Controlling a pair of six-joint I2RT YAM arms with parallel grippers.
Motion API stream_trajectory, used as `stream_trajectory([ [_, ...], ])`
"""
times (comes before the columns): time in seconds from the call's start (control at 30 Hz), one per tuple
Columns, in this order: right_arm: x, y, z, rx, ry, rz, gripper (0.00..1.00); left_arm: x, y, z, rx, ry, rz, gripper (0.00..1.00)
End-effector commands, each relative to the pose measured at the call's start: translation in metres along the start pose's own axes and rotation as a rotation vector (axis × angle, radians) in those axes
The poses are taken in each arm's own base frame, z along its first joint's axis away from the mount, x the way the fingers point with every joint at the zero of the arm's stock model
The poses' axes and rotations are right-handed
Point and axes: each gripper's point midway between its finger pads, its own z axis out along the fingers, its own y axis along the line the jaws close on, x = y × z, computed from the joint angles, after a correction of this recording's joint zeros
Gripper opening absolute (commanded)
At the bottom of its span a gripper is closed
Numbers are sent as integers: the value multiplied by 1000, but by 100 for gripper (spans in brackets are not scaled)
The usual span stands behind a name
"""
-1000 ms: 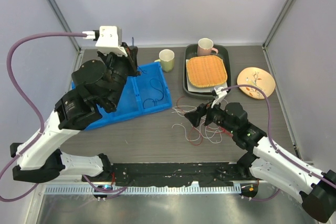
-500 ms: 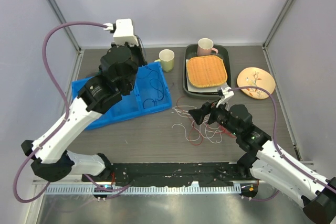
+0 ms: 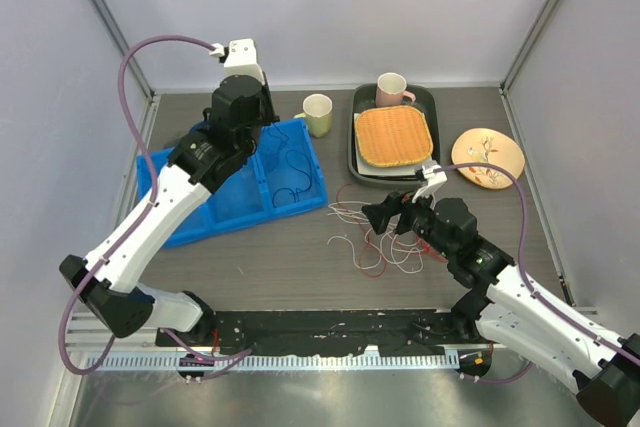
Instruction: Untangle the cables
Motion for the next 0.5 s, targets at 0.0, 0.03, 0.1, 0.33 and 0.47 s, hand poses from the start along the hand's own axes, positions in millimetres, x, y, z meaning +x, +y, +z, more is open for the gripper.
stream_trajectory([
  [0.0,-10,0,1,17,-31,0,88,18,-13,18,53,46,-18,0],
  [0.03,-10,0,1,16,-30,0,88,23,-14,20,50,55,-16,0],
  [0.1,-11,0,0,19,-33,3,88,39,-11,30,33,81,-9,0],
  [0.33,-13,-5,-2,41,-49,8,88,100,8,60,-46,198,-52,0],
  [0.47,-15,-7,-3,57,-57,10,88,147,14,76,-56,295,-89,0],
])
